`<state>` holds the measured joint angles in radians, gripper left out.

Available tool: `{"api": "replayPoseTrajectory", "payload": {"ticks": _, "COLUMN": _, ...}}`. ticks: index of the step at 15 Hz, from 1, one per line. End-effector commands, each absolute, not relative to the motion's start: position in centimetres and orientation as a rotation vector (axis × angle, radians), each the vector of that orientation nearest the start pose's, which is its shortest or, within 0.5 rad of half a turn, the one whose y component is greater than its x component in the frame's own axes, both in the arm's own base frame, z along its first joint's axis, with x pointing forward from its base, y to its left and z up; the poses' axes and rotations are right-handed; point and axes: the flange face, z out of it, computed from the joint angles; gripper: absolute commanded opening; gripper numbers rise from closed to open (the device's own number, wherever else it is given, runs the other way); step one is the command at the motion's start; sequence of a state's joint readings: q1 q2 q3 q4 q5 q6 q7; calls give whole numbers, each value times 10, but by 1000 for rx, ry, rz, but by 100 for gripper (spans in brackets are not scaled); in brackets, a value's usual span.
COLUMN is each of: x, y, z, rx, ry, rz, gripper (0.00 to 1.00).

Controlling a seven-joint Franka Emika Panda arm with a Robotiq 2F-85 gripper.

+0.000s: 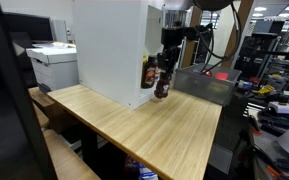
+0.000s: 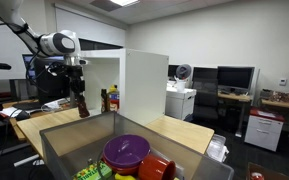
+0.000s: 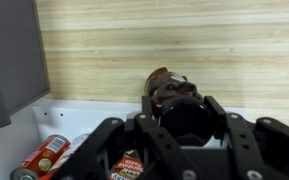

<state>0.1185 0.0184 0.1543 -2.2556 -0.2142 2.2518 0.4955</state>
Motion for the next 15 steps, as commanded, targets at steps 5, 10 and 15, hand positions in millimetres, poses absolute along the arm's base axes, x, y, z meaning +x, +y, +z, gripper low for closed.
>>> {"api": "replayPoseTrajectory", "payload": {"ticks": 5, "x": 517, "y": 154, "z": 367, "rx": -3318, "ry": 90, "rz": -238, "gripper": 29}}
{"api": "replayPoseTrajectory", "payload": {"ticks": 10, "x": 524, "y": 162, "z": 367, "rx": -3274, "ry": 88, "rz": -340, "gripper": 29}}
{"api": "replayPoseTrajectory", "payload": {"ticks": 15, "x": 529, "y": 161, "z": 365, "rx": -3260, "ry": 104, "rz": -383, "gripper": 29}}
